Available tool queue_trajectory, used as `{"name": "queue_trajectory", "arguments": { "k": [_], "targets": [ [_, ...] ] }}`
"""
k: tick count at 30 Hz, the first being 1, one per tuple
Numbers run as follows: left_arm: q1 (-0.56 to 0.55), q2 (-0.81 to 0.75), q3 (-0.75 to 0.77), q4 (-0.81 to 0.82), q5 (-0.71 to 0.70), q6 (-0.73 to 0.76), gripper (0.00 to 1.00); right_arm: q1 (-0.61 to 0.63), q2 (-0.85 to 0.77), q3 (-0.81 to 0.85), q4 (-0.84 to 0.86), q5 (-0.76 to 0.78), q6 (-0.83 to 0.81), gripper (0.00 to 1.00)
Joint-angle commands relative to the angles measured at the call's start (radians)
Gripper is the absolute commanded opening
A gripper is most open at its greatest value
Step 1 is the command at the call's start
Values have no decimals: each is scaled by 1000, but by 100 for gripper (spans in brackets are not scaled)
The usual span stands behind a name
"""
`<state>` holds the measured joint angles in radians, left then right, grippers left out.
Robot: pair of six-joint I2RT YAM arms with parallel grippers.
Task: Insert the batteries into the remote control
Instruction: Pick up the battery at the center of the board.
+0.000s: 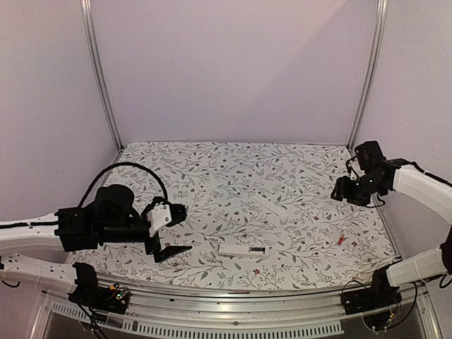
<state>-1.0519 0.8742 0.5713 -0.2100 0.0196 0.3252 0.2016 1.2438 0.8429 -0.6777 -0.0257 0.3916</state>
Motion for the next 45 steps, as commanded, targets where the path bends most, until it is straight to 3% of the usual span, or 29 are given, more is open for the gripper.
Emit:
{"name": "queue_trajectory", "arguments": {
  "k": [1, 4, 7, 9, 11, 14, 22, 32, 45],
  "targets": [
    [-11, -18, 25, -30, 10, 0, 100, -2, 38, 207, 109, -193, -418, 66],
    [-12, -22, 28, -29, 15, -2, 100, -1, 54, 243, 116, -337, -752, 71],
    [-16, -29, 32, -29, 25, -2, 100, 0, 15, 177, 100, -401, -1124, 72],
    [-23, -40, 32, -30, 28, -2, 100, -1, -21, 122, -34, -423, -1507, 76],
    [-31, -53, 28, -33, 25, -3, 100, 3, -43, 85, -138, -348, -1769, 76],
    [-46, -68, 28, -35, 21, -5, 100, 4, -20, 77, -273, -239, -1852, 75],
    [-64, -76, 35, -51, 6, -5, 100, 17, -105, -139, -268, -45, -2025, 76],
    [-69, -88, 38, -49, -7, -9, 100, 29, 20, -126, -176, 20, -2207, 72],
    [-78, -91, 43, -60, -38, -10, 100, 46, 120, -129, -129, 54, -2269, 66]
  ]
}}
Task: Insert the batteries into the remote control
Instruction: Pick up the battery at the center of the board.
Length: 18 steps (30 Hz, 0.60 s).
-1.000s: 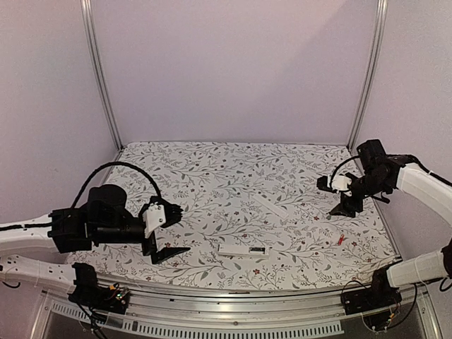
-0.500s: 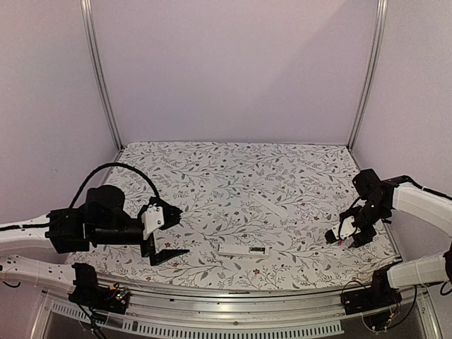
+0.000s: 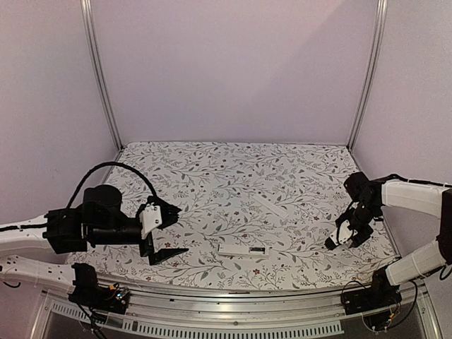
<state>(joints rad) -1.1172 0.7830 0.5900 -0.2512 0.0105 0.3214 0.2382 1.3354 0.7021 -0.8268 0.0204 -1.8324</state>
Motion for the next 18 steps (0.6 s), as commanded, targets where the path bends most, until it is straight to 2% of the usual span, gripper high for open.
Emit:
{"name": "queue_trajectory", "arguments": {
  "k": [1, 7, 13, 18],
  "targets": [
    [-13, -1, 25, -20, -36, -6, 100, 13, 35, 15, 24, 7, -49, 65],
    [-13, -5, 25, -20, -40, -5, 100, 23, 92, 36, 39, 30, -51, 61],
    [-17, -13, 26, -23, -48, -7, 100, 23, 110, 28, 43, 37, -52, 49],
    [-21, -17, 25, -25, -53, -6, 100, 24, 108, 9, 60, 38, -55, 44]
  ]
}}
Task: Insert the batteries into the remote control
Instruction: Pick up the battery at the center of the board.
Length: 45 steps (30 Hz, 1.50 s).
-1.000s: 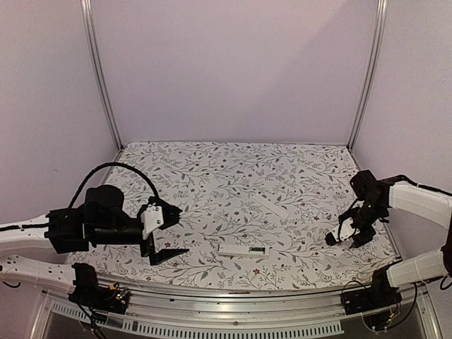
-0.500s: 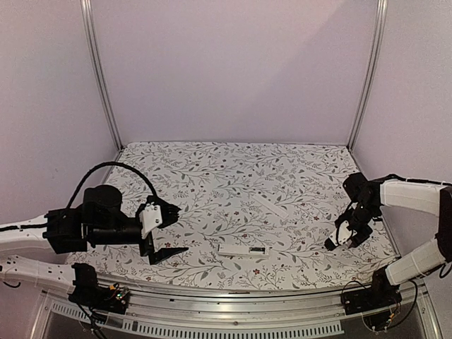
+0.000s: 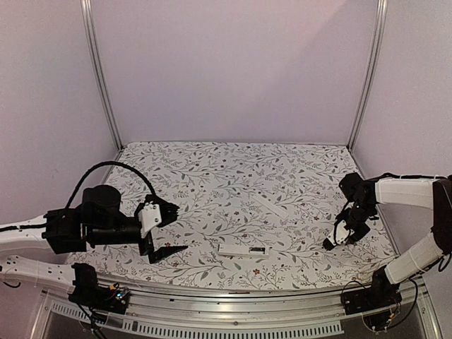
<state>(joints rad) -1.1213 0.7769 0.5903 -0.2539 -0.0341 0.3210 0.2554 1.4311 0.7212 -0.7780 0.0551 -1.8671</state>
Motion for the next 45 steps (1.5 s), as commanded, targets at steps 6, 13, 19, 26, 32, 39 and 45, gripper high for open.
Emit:
{"name": "queue_trajectory", "arguments": {
  "k": [6, 13, 19, 26, 32, 39, 45],
  "targets": [
    [-18, -13, 23, -23, -15, -4, 100, 12, 4, -29, 19, -5, -35, 41],
    [-20, -13, 23, -22, -19, 1, 100, 29, 17, -24, -3, -10, -37, 32],
    [-20, -17, 23, -22, -21, 1, 100, 44, 48, 3, -13, -8, -31, 27],
    [-24, -27, 22, -22, -27, 1, 100, 50, 53, -2, -15, -9, -26, 17],
    [-27, -27, 22, -22, -30, 0, 100, 56, 33, -3, -27, -35, -11, 6],
    [-28, -20, 9, -18, -31, 7, 100, 60, -22, 60, -4, -194, 110, 0],
    [-28, 20, -17, 2, -44, 30, 100, 106, -73, 220, 56, -489, 354, 0]
  ]
}}
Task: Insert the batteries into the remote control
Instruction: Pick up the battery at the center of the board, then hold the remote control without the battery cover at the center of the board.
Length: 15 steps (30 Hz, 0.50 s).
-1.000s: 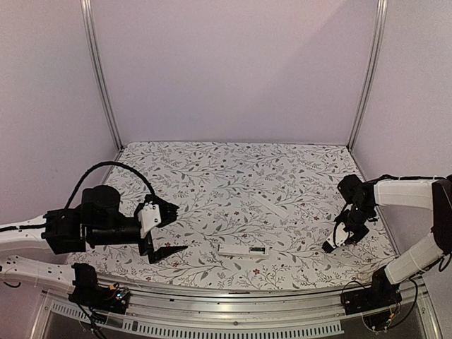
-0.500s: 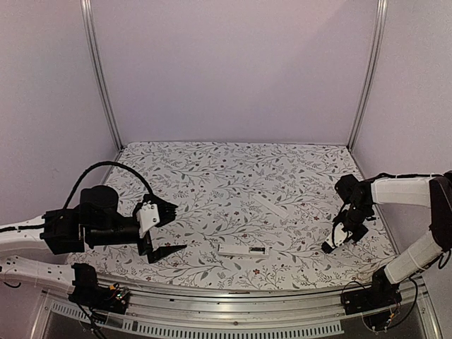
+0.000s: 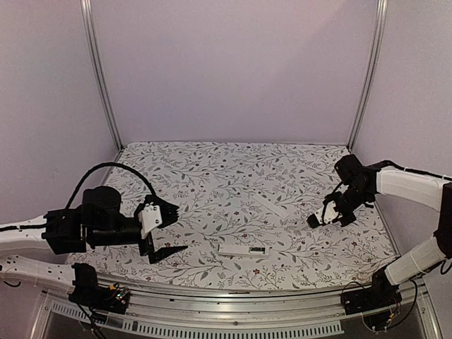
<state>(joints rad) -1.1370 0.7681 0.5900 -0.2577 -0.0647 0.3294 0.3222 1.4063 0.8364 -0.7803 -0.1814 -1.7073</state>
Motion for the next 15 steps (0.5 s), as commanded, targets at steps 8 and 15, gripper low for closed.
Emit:
{"name": "queue_trajectory", "arguments": {
  "k": [8, 15],
  "targets": [
    [-11, 92, -38, 39, 25, 32, 100, 70, -107, 155, 379, -614, 823, 0],
    [0, 126, -46, 86, 44, -6, 100, 106, -81, 187, 525, -586, 1343, 0]
  ]
}}
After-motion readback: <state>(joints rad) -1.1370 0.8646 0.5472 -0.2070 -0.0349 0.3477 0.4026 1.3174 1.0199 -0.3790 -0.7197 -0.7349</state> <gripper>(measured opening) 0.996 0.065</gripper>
